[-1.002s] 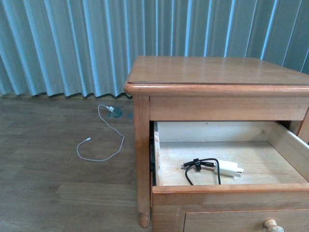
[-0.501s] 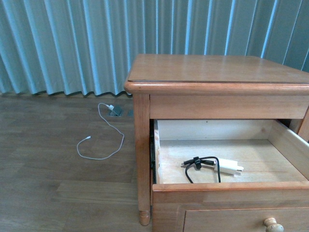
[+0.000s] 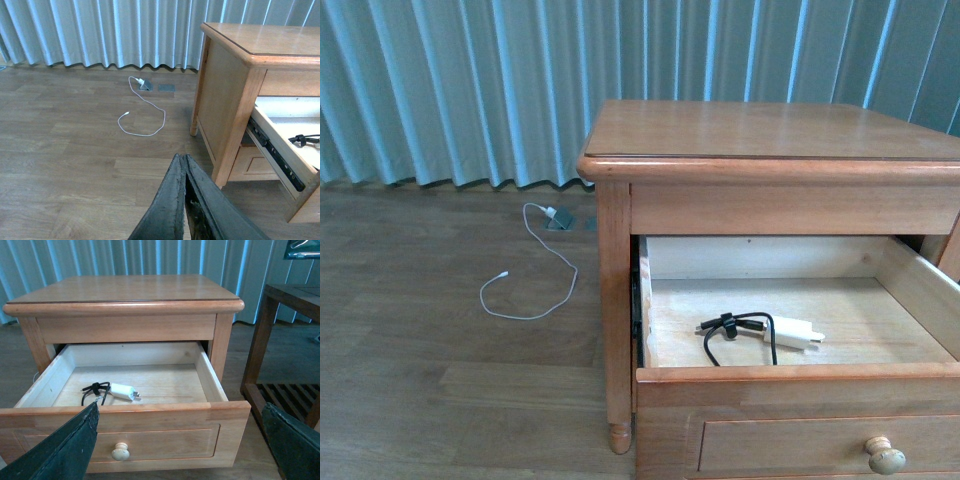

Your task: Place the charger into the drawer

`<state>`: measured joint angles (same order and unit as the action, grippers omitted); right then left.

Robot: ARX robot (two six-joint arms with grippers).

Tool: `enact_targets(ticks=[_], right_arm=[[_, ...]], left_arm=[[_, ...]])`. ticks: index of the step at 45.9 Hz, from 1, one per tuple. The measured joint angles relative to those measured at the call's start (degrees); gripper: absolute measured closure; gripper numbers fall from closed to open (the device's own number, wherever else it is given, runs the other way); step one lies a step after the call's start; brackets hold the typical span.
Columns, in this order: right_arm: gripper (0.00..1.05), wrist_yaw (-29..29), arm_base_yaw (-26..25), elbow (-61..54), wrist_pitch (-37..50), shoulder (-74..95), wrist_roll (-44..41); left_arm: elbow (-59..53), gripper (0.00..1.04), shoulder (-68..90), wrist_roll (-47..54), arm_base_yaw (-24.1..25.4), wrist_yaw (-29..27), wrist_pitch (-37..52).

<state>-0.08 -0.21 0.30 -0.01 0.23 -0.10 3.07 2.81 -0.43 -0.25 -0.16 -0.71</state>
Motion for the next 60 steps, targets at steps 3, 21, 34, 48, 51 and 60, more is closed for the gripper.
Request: enact_targets(ticks=[3,21,34,48,51,60], right_arm=[[0.08,0.0,0.0,0.0,0.0,0.0,0.0],[0.08,0.0,0.0,0.0,0.0,0.0,0.0],[0.08,-0.9,-0.1,0.0,0.3,-0.1,-0.9],[0.08,-0.8,5.6,0.3,4.6,10.6,-12.4],[0.08,-0.7,6.4,1.0,6.3,16.0,-12.4],[0.08,-1.0,8.0,8.3,19.6,47.6,-9.2]], left_arm=[[-0.3,1.01,-0.2,0.0,0.0,0.0,0.0],[-2.4,1.01,-2.7,0.0,0.1,0.0,0.4],[-2.4,0.89,-2.7,0.0,0.1,0.0,0.4],[-2.4,0.39,-2.7,0.0,0.1,0.0,0.4],[-2.4,0.3,-2.7,0.0,0.1,0.0,0.4],[-2.4,0.07,-2.7,0.1,0.1,0.0,0.4]])
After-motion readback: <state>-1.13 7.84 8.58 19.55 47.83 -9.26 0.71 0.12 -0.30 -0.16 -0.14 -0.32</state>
